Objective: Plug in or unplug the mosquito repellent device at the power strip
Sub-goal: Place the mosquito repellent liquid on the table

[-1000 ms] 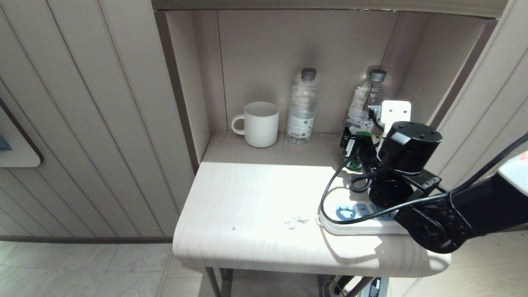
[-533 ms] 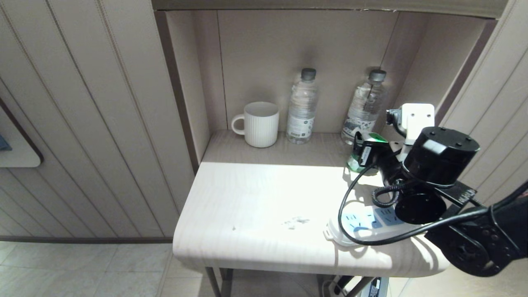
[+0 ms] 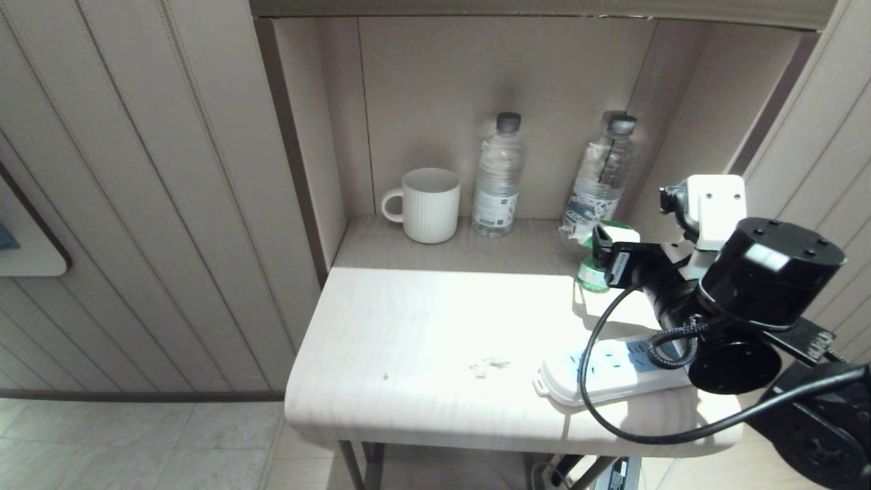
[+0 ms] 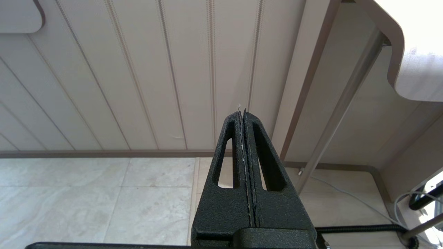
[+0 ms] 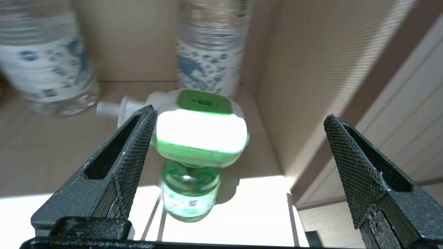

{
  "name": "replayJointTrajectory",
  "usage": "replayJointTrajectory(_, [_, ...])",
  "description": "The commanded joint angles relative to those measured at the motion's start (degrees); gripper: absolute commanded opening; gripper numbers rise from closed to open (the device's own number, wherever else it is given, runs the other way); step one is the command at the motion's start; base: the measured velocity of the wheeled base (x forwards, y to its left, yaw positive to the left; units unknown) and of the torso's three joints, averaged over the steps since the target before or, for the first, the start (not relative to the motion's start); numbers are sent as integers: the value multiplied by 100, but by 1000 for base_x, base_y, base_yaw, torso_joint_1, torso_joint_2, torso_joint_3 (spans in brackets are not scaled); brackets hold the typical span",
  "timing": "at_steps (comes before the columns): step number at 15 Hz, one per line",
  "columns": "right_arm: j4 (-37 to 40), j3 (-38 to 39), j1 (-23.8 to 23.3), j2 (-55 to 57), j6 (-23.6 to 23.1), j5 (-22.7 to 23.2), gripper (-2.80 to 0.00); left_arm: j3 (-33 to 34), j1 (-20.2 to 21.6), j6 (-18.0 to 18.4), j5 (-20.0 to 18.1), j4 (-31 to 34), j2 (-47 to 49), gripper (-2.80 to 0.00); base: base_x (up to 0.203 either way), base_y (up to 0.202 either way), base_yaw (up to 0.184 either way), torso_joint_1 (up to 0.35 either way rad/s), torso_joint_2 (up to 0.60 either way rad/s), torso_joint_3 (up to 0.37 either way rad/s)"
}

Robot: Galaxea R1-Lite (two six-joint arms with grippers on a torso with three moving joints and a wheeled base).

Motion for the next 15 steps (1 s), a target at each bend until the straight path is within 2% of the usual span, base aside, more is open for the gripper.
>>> replayJointTrajectory(1, [-38, -94, 159, 105, -2, -31, 0, 0, 3, 0, 0, 0, 9, -280, 0, 0, 0, 0, 0, 0])
replayJointTrajectory(5, [-38, -225, 330, 194, -2, -85, 0, 0, 3, 0, 0, 0, 9, -280, 0, 0, 0, 0, 0, 0])
replayJointTrajectory(15, [146, -95, 251, -348, -213, -85, 0, 0, -4, 0, 0, 0, 9, -280, 0, 0, 0, 0, 0, 0])
